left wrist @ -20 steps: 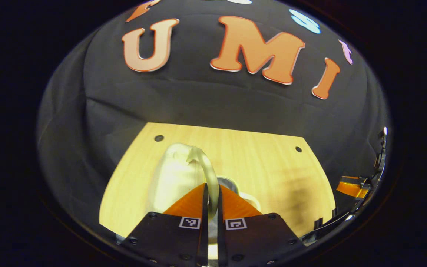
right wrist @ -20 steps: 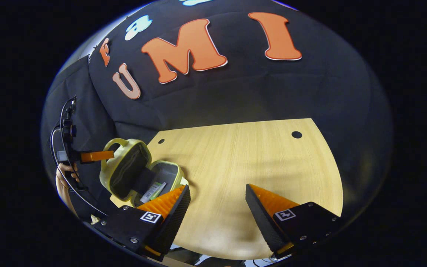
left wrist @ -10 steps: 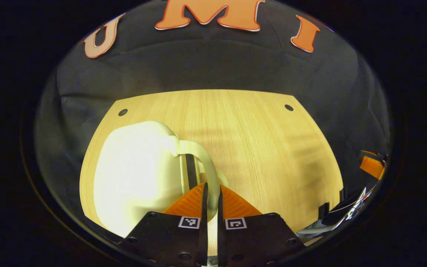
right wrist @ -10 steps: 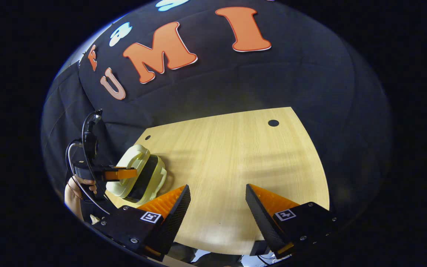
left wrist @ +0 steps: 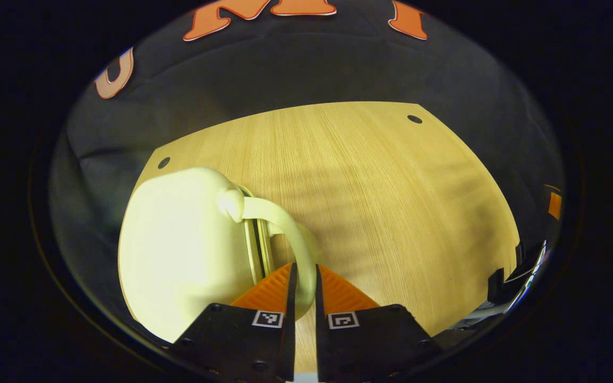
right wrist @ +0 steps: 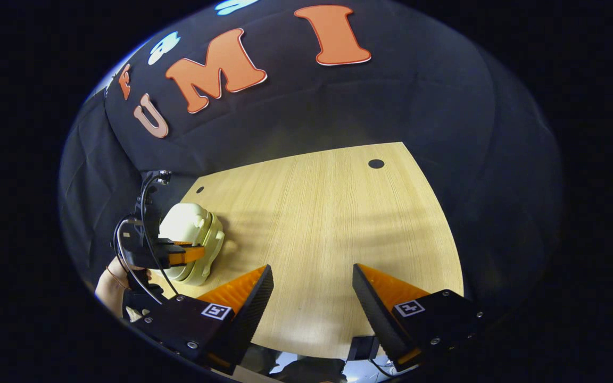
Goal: First open the suitcase, pack the skin care products into it, and then close the suitcase.
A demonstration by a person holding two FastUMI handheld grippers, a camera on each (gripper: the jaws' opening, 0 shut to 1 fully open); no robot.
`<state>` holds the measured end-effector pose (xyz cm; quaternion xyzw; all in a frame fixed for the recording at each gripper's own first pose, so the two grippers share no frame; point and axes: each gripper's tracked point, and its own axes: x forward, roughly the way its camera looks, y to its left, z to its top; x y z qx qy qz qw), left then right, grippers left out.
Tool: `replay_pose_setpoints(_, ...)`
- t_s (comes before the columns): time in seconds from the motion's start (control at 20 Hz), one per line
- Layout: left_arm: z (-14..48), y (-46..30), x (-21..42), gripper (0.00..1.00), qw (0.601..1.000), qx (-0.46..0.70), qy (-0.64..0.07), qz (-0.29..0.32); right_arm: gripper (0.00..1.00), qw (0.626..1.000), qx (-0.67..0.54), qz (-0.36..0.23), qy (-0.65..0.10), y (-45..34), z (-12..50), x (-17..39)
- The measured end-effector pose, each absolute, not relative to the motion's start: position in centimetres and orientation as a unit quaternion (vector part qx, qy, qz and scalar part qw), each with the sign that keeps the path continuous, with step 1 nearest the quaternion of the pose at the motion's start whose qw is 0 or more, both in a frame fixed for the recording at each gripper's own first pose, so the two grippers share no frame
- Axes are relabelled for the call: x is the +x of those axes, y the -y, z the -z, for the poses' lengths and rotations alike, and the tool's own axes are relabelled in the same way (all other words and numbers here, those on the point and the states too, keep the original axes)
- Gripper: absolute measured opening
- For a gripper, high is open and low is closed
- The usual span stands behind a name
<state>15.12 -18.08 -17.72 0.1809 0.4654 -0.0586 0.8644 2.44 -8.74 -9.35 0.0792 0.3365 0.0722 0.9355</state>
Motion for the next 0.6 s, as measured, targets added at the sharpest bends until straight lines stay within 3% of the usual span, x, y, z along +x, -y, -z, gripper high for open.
replay_pose_setpoints(0.2,15.3,19.4,14.1,0.35,0.884,0.071,-0.458,0.068,0.96,0.938,0.07,-0.069,-0.331,6.7,8.9,2.4)
replay_pose_setpoints(0.3,12.1,20.5,14.5,0.56,0.9,0.027,-0.426,0.086,0.96,0.939,0.063,-0.069,-0.33,5.7,8.7,2.2)
replay_pose_setpoints(0.45,6.2,21.2,14.7,0.99,0.923,-0.005,-0.368,0.112,0.96,0.943,0.052,-0.071,-0.322,3.8,8.0,2.4)
replay_pose_setpoints(0.6,-0.1,21.2,13.8,0.96,0.942,-0.007,-0.306,0.136,0.96,0.951,0.046,-0.062,-0.3,2.3,6.8,2.9)
